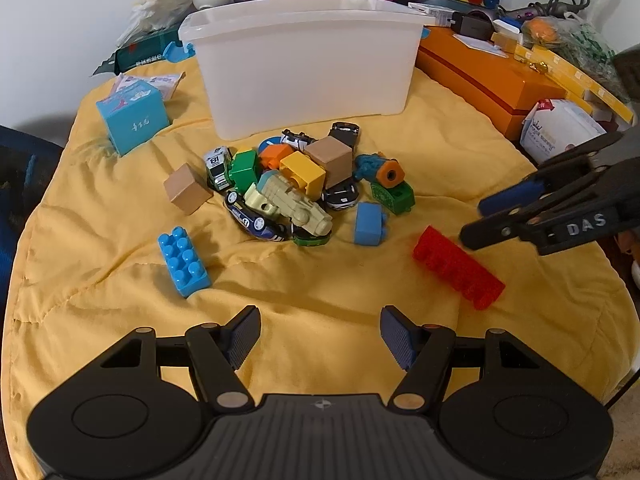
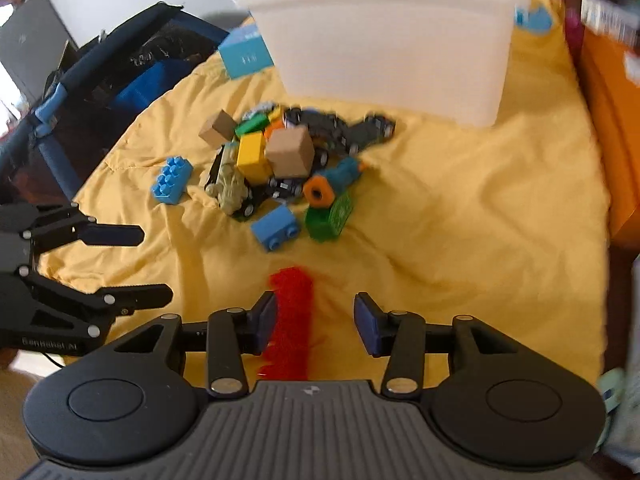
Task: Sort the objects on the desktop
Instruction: 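Grasp the long red lego brick with the right tool, then grasp the blue lego brick with the left tool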
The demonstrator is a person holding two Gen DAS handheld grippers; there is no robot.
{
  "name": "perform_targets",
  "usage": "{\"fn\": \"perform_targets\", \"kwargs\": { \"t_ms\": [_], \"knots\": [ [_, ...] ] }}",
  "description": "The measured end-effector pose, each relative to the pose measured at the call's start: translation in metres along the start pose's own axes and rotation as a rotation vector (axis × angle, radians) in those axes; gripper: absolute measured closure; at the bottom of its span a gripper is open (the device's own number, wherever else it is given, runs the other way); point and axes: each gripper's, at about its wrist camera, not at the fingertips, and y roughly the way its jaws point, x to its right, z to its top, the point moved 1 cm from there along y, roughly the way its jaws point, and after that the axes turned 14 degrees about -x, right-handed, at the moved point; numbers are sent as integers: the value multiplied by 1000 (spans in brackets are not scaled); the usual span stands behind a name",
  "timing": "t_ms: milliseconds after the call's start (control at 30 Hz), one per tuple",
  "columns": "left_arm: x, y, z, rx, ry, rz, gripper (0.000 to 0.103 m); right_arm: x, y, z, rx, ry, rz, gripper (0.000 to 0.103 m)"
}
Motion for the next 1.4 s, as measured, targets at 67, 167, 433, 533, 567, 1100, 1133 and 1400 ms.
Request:
{"fn": "perform_targets", "kwargs": {
  "t_ms": [67,167,433,533,567,1100,1133,1400],
  "knots": [
    [-1,0,0,-1,-9,-1,33,-5,-6,-2,25,-12,-31,56],
    [-2,1,0,-4,-14,-4,33,-16,-13,-5,48,-44,-59,56],
    [-3,2,3,0,-9,-3,33,-43,-13,-6,83,-86,-81,56],
    [-4,3,3,-6,-13,-2,33,-39,-17,-10,98,-87,-143,56],
    [-5,3,3,-7,-14,0,33,-35,-17,-13,98,-90,-150,56],
    [-25,4,12,47,-41,135,33,-63,18,-18,10,-250,-179,69],
    [-33,7,16,53,-57,161,33,-61,19,-17,3,-243,-218,69],
    [-67,49,45,-18,-120,157,75,-37,17,-17,10,-134,-191,70]
  ]
}}
